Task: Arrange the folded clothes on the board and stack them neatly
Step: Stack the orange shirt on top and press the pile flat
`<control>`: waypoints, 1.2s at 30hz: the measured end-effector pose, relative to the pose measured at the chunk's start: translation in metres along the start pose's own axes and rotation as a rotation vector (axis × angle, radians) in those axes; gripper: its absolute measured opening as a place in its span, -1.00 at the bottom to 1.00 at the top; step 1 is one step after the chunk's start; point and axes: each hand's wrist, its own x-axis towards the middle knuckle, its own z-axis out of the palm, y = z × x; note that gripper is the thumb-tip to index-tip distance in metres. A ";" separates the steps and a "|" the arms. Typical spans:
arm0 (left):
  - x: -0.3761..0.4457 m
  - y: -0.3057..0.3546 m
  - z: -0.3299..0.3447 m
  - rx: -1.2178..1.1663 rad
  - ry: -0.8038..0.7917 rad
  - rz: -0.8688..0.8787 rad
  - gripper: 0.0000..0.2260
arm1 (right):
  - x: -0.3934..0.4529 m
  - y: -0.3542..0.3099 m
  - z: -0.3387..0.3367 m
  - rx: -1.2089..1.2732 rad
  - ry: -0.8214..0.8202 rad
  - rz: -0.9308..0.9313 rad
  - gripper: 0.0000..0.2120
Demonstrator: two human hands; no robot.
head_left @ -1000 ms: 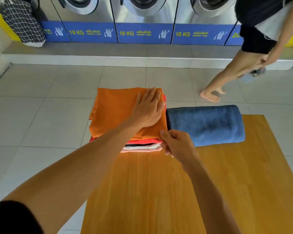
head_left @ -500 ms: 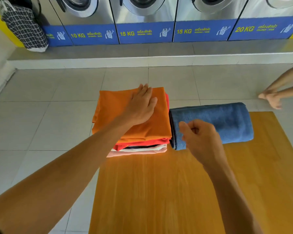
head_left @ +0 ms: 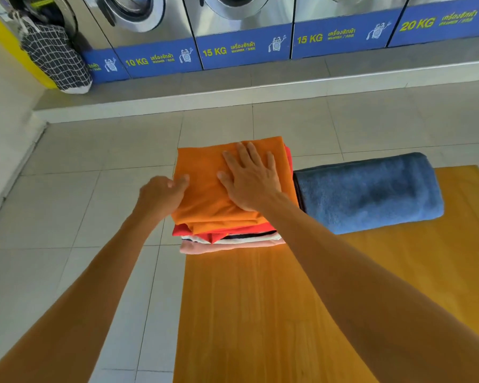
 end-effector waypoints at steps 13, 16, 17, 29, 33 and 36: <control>-0.040 -0.037 -0.005 -0.503 -0.246 -0.019 -0.58 | 0.000 0.003 0.001 -0.041 0.002 0.017 -0.35; -0.043 -0.046 -0.008 -0.638 -0.208 -0.114 -0.46 | 0.000 0.003 -0.003 -0.034 -0.025 0.016 -0.35; -0.045 -0.048 -0.009 -0.702 -0.236 -0.133 -0.37 | 0.000 0.003 -0.003 -0.033 -0.026 0.017 -0.35; -0.051 -0.072 0.000 -0.877 -0.434 -0.263 -0.78 | -0.054 -0.016 0.010 -0.107 0.115 -0.051 -0.36; -0.048 -0.054 0.003 -0.852 -0.360 -0.317 -0.68 | -0.090 -0.005 0.009 0.005 0.291 0.134 -0.43; -0.047 -0.040 0.006 -0.832 -0.304 -0.338 -0.58 | -0.111 0.008 -0.005 0.241 0.464 0.499 -0.56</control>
